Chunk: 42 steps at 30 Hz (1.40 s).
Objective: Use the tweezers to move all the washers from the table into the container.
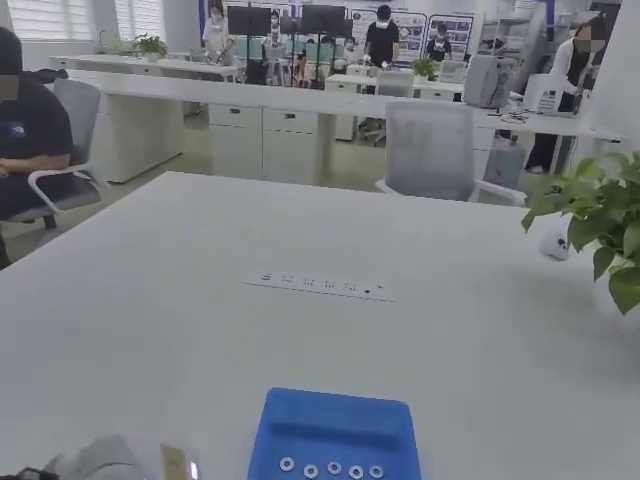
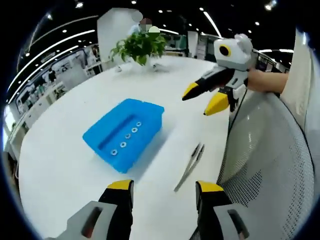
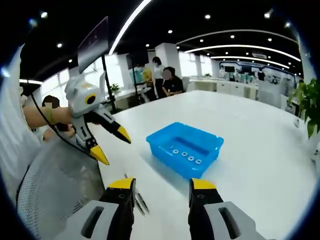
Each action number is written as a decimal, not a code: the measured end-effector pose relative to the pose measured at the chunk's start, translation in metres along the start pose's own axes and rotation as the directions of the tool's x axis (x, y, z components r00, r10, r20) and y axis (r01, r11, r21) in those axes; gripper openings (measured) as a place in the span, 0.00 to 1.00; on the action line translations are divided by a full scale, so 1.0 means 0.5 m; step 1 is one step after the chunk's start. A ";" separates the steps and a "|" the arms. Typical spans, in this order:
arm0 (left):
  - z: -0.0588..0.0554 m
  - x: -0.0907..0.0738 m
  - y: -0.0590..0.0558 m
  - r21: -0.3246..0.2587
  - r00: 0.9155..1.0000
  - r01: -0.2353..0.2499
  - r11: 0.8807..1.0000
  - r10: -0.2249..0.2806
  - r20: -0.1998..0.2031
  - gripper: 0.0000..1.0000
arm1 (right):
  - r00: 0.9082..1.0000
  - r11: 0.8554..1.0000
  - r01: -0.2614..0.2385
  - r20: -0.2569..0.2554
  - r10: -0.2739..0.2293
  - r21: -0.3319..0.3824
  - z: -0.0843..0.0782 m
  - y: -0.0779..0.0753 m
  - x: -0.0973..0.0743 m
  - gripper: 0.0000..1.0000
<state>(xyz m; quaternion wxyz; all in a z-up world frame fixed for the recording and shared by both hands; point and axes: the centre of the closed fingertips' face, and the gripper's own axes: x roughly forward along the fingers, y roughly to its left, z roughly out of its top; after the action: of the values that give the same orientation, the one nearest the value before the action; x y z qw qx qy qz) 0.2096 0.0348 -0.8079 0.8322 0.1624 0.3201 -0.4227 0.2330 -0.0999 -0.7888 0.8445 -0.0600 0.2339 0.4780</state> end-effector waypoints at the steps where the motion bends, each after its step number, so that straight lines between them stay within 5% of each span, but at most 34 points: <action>1: 0.011 -0.010 0.008 -0.019 0.999 -0.025 0.999 0.026 0.038 0.53 | 1.000 1.000 0.016 0.013 -0.016 -0.011 0.007 -0.005 -0.006 0.41; 6: 0.060 -0.067 0.033 -0.136 0.967 -0.112 0.984 0.140 0.212 0.60 | 0.991 0.992 0.106 0.085 -0.100 -0.062 0.045 -0.034 -0.052 0.46; 10: 0.082 -0.114 0.042 -0.159 0.925 -0.196 0.968 0.236 0.298 0.61 | 0.975 0.990 0.144 0.170 -0.140 -0.009 0.078 -0.050 -0.089 0.51; 13: 0.100 -0.143 0.047 -0.230 0.883 -0.210 0.950 0.286 0.374 0.66 | 0.959 0.982 0.189 0.216 -0.184 -0.001 0.095 -0.064 -0.120 0.56; 14: 0.107 -0.155 0.052 -0.259 0.859 -0.220 0.940 0.313 0.405 0.69 | 0.955 0.980 0.201 0.226 -0.195 -0.005 0.098 -0.067 -0.126 0.58; 16: 0.115 -0.173 0.057 -0.301 0.828 -0.233 0.925 0.351 0.438 0.75 | 0.944 0.973 0.230 0.242 -0.224 0.000 0.102 -0.075 -0.141 0.62; 18: 0.125 -0.186 0.057 -0.321 0.807 -0.239 0.917 0.371 0.460 0.78 | 0.928 0.967 0.253 0.277 -0.251 0.029 0.112 -0.081 -0.156 0.66; 19: 0.128 -0.194 0.060 -0.333 0.792 -0.245 0.910 0.386 0.473 0.80 | 0.912 0.963 0.265 0.310 -0.268 0.053 0.122 -0.085 -0.167 0.67; 20: 0.125 -0.210 0.077 -0.352 0.762 -0.265 0.898 0.419 0.494 0.83 | 0.903 0.960 0.270 0.327 -0.277 0.069 0.127 -0.087 -0.174 0.68; 21: 0.126 -0.219 0.083 -0.378 0.744 -0.270 0.885 0.441 0.501 0.87 | 0.895 0.958 0.273 0.343 -0.286 0.086 0.132 -0.088 -0.180 0.70; 22: 0.126 -0.223 0.086 -0.387 0.736 -0.276 0.880 0.453 0.503 0.90 | 0.878 0.953 0.283 0.372 -0.302 0.106 0.142 -0.092 -0.191 0.73; 23: 0.132 -0.236 0.092 -0.401 0.707 -0.286 0.870 0.474 0.525 0.92 | 0.867 0.949 0.297 0.386 -0.316 0.110 0.147 -0.095 -0.198 0.77; 24: 0.131 -0.239 0.092 -0.413 0.707 -0.274 0.868 0.474 0.526 0.93 | 0.854 0.945 0.308 0.406 -0.324 0.108 0.149 -0.101 -0.208 0.80; 26: 0.130 -0.253 0.101 -0.423 0.677 -0.306 0.853 0.507 0.533 0.97 | 0.835 0.937 0.332 0.429 -0.344 0.106 0.153 -0.108 -0.222 0.85; 28: 0.123 -0.254 0.101 -0.430 0.680 -0.311 0.847 0.515 0.523 0.99 | 0.820 0.929 0.359 0.445 -0.361 0.092 0.156 -0.112 -0.232 0.88; 30: 0.120 -0.262 0.107 -0.438 0.665 -0.331 0.836 0.536 0.520 0.99 | 0.800 0.910 0.408 0.449 -0.398 0.081 0.158 -0.123 -0.239 0.96; 34: 0.119 -0.266 0.106 -0.451 0.657 -0.326 0.831 0.542 0.523 0.99 | 0.792 0.905 0.405 0.444 -0.418 0.130 0.155 -0.132 -0.244 0.99; 36: 0.120 -0.265 0.106 -0.448 0.660 -0.331 0.830 0.543 0.519 0.99 | 0.784 0.901 0.412 0.450 -0.427 0.137 0.155 -0.136 -0.247 0.99; 42: 0.122 -0.260 0.101 -0.439 0.664 -0.345 0.830 0.546 0.511 0.99 | 0.788 0.897 0.421 0.435 -0.436 0.137 0.148 -0.138 -0.244 0.99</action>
<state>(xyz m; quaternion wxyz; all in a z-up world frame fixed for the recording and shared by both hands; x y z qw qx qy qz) 0.2175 0.1093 -0.6754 0.9824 -0.0408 0.0407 -0.1775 0.2631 -0.2077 -0.6766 0.9624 0.0158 0.0176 0.2706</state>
